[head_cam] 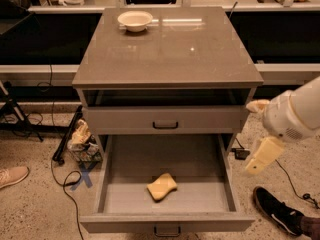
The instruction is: Pick sponge from middle drawer and place on counter
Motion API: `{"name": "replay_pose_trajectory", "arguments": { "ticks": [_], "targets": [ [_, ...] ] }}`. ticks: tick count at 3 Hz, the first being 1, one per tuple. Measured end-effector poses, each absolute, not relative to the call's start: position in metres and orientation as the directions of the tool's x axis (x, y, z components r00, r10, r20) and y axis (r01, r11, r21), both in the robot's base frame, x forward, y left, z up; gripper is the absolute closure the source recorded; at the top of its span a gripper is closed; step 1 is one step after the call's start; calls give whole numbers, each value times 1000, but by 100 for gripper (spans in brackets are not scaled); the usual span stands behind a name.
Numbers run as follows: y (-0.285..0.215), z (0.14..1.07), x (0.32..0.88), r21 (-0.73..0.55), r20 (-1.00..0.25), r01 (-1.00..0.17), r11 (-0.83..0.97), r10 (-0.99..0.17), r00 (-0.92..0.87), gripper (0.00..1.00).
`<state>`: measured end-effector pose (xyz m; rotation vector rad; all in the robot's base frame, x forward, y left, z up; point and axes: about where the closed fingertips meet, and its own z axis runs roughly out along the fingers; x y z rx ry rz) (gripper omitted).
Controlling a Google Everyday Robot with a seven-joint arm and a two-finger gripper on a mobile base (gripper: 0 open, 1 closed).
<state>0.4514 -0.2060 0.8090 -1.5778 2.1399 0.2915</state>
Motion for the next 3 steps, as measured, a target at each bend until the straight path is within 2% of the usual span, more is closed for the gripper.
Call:
{"name": "replay_pose_trajectory", "arguments": {
  "ticks": [1, 3],
  "targets": [
    [-192, 735, 464, -40, -592, -929, 368, -758, -274, 0],
    [-187, 707, 466, -44, -598, -928, 370, -754, -272, 0]
  ]
}}
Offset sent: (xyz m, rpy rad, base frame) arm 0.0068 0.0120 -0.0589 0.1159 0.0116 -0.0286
